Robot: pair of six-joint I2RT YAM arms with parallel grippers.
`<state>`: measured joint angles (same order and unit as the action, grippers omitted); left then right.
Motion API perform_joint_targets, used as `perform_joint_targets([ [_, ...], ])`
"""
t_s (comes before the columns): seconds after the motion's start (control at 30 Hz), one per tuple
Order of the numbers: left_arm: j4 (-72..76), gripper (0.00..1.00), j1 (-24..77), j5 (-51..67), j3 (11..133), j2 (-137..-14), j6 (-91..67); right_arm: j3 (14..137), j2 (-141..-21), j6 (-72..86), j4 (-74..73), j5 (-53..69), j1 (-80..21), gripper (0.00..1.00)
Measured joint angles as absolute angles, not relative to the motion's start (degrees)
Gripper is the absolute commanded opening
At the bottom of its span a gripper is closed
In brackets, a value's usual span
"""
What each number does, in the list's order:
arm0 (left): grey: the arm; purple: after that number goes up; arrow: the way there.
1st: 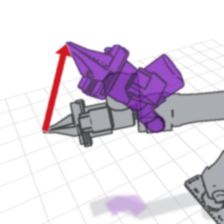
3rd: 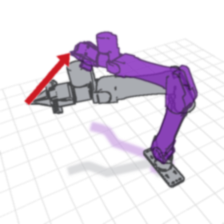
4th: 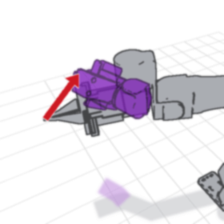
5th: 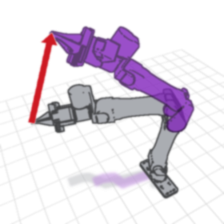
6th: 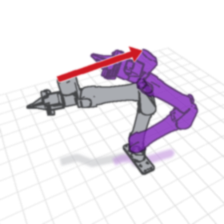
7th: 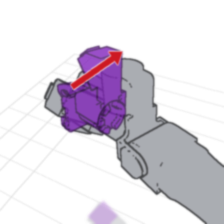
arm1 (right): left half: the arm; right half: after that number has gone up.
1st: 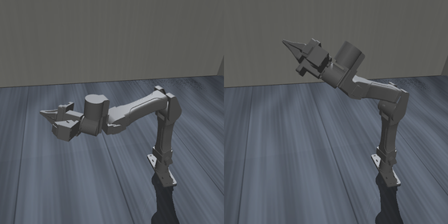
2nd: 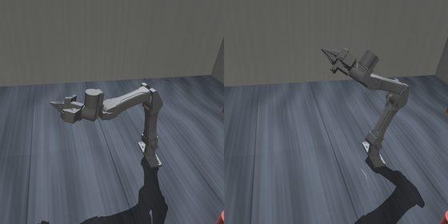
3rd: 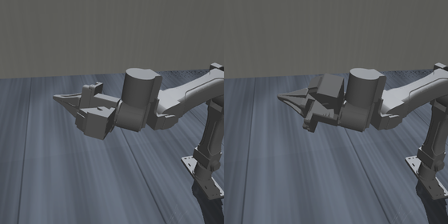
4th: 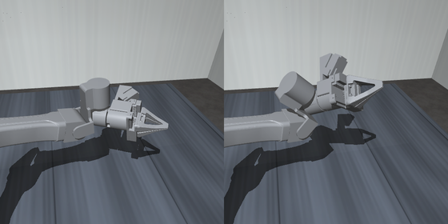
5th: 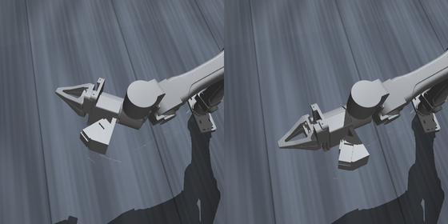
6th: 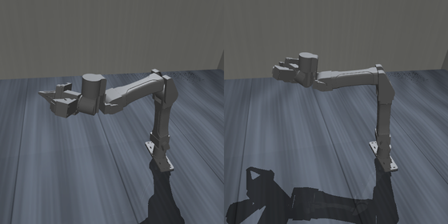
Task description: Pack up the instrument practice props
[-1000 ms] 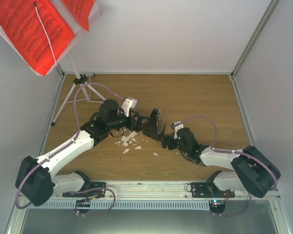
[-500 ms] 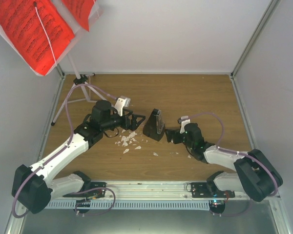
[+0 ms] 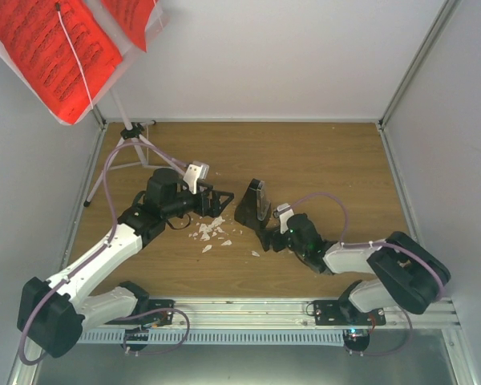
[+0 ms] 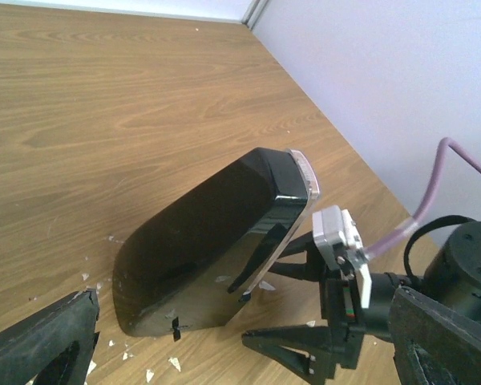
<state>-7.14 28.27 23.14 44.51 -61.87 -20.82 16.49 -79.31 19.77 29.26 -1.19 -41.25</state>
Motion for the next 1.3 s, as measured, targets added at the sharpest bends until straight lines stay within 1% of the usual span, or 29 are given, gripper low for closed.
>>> perform_joint_targets([
  [0.3, -7.6, 0.99, 27.9, 23.2, 43.0, -59.6, -21.3, 20.5, -84.7, 22.1, 27.4, -7.7, -40.5, 1.00],
  [0.57, -8.3, 0.99, 27.4, 23.2, 43.0, -58.5, -21.5, 21.3, -85.3, 23.8, 25.3, -10.0, -33.3, 1.00],
  [0.77, -9.1, 0.99, 27.1, 23.3, 43.1, -58.3, -21.1, 22.6, -85.1, 20.2, 25.2, -8.8, -29.4, 1.00],
  [0.93, -11.5, 0.99, 26.1, 24.4, 44.8, -58.4, -19.6, 20.6, -80.7, 16.0, 28.0, -1.5, -29.2, 0.99],
  [1.07, -13.7, 0.99, 25.3, 26.3, 50.2, -60.4, -16.7, 18.1, -77.5, 15.0, 31.2, 3.6, -30.2, 1.00],
  [1.2, -14.7, 0.99, 25.2, 27.9, 56.4, -64.5, -13.7, 17.5, -78.3, 15.0, 32.8, 3.7, -33.4, 1.00],
  [1.3, -14.6, 0.99, 25.2, 28.4, 58.3, -66.3, -12.4, 17.6, -80.1, 15.8, 34.3, 1.6, -35.9, 1.00],
])
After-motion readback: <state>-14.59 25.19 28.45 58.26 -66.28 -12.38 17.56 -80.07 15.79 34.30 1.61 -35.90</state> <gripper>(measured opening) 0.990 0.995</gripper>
